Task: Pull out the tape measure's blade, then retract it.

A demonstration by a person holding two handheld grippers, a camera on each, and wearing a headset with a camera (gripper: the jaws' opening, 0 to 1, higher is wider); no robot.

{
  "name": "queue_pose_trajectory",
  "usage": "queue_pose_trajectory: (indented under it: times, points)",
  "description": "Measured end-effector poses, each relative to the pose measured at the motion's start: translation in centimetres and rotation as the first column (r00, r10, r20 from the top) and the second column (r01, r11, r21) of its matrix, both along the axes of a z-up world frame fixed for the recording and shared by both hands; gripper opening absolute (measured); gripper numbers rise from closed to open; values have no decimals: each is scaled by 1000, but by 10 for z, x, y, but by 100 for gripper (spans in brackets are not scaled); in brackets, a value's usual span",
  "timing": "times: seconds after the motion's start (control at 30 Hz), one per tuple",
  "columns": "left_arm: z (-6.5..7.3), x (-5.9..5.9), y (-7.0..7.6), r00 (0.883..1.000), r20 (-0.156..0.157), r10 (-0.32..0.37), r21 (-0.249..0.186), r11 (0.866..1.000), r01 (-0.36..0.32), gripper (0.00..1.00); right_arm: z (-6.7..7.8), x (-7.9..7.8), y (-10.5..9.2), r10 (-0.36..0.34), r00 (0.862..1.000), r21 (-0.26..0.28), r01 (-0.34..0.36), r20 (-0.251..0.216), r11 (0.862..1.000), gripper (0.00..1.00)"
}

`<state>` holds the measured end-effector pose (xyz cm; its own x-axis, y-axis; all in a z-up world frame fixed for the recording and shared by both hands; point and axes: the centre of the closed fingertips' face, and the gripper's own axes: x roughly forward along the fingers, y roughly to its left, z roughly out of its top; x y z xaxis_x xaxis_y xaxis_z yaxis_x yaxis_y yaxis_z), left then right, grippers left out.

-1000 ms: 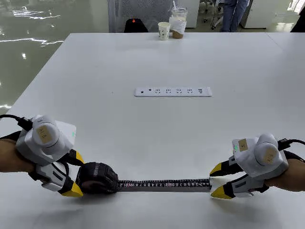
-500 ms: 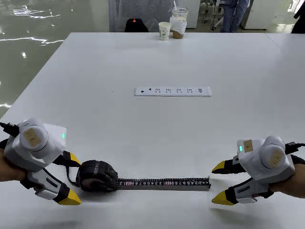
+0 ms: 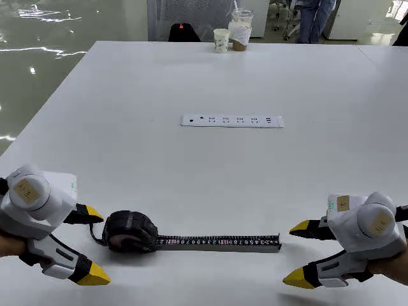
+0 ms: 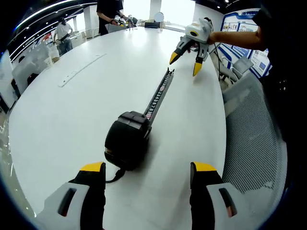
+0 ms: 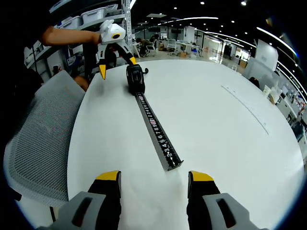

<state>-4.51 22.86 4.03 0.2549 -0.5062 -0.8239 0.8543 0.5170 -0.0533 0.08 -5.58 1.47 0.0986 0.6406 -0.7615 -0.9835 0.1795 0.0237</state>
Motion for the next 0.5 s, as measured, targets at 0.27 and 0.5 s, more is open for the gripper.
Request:
queue_pose_trajectory:
  times: [0.27, 0.5]
  points:
    - [5, -7, -2, 998, 26, 58, -41, 998, -57, 73, 5, -10, 0, -46, 999, 20, 46, 4, 999, 62]
    - [9, -13, -4, 989, 49, 141, -99, 986, -136, 76, 10, -15, 4, -104, 995, 62, 103, 8, 993, 70]
